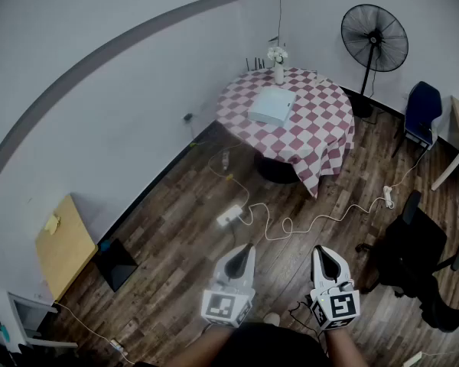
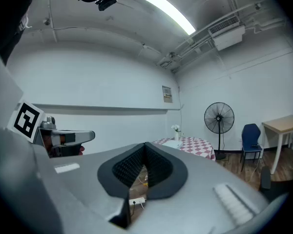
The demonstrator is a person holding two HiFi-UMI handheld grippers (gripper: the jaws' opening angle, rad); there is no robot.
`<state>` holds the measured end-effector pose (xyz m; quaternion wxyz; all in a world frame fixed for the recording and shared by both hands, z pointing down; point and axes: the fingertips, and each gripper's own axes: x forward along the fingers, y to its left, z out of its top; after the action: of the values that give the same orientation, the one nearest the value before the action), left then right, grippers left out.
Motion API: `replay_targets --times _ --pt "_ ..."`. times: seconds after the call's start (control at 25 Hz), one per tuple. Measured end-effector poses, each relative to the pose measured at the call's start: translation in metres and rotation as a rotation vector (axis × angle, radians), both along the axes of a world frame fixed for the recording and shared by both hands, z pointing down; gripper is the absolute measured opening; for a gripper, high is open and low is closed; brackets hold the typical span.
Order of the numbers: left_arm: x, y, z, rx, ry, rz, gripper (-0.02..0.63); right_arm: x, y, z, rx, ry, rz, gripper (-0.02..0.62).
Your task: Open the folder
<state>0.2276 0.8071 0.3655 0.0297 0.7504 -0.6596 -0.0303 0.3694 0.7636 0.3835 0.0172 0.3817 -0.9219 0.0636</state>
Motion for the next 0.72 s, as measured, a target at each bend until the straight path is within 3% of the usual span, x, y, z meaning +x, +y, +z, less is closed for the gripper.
replay_targets --times 0.16,0.36,0.56,0.72 --pt "0.007 -0.019 0.006 0.002 0.010 0.010 0.003 0.005 -0.021 0.013 -0.027 -0.008 0.008 0.002" --pt "0.001 -0.037 0.021 -0.025 -0.032 0.028 0.003 0.002 -0.040 0.015 -0.023 -0.010 0.019 0.002" --pt "-0.026 -0.083 0.032 -0.030 -0.025 0.030 0.003 -0.029 -0.084 0.027 -0.033 -0.009 0.001 0.002" --pt "-0.052 -0.131 0.044 -0.083 -0.009 0.034 0.003 -0.059 -0.128 0.032 -0.035 0.053 0.002 0.002"
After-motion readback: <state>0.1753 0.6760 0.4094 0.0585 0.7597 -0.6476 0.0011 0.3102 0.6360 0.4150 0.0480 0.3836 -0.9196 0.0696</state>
